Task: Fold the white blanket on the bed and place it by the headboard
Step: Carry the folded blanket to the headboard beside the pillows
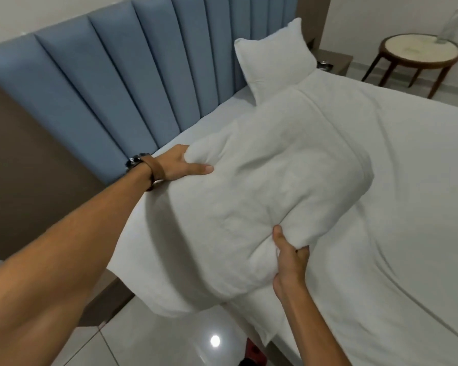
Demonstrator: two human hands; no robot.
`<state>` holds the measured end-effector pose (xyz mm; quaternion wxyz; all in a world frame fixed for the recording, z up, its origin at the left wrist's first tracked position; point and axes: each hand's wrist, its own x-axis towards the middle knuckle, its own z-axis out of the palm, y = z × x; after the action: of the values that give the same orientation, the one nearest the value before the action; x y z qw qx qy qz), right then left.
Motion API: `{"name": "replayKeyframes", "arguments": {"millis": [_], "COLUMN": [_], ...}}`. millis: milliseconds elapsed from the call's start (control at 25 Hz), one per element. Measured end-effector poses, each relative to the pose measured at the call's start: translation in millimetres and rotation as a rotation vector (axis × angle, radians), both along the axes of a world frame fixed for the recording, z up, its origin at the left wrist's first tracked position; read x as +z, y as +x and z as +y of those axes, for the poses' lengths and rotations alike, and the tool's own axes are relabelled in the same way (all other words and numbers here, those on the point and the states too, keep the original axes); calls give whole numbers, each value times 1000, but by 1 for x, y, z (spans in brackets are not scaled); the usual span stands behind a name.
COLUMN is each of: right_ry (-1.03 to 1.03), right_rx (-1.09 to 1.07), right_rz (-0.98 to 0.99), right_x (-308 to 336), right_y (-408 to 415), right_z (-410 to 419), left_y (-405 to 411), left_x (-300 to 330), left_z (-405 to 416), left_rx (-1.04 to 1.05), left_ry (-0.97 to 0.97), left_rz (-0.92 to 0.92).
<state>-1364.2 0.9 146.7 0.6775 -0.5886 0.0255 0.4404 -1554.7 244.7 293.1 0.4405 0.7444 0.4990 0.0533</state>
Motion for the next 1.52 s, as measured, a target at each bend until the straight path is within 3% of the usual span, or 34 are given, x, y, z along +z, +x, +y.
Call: {"name": "replayKeyframes", "arguments": {"millis": [240, 560, 760, 920, 1000, 1080, 1320, 1400, 1520], "right_ry": [16, -16, -36, -181, -279, -245, -326, -383, -391], "right_rx": [123, 235, 209, 195, 240, 223, 158, 248, 348], "right_rz": [9, 28, -101, -158, -97, 21, 231, 456, 561], "right_x": [-9, -37, -111, -209, -251, -271, -305, -268, -262], "right_y": [-14, -35, -27, -21, -35, -65, -142, -146, -140], "right_z": [149, 327, 480, 568, 573, 557, 530, 538, 535], "left_y": [-40, -84, -79, -70, -78, -93, -125, -129, -136], "left_x": [5, -33, -118, -234, -294, -324, -320, -313, -317], "left_z": [120, 292, 449, 538, 560, 565, 556, 568, 577], "left_rx": [156, 206, 204, 166, 116, 156, 265, 249, 175], "left_ry": [10, -34, -98, -70, -60, -87, -381, -440, -437], "left_rz": [12, -13, -41, 10, 46, 28, 117, 258, 506]}}
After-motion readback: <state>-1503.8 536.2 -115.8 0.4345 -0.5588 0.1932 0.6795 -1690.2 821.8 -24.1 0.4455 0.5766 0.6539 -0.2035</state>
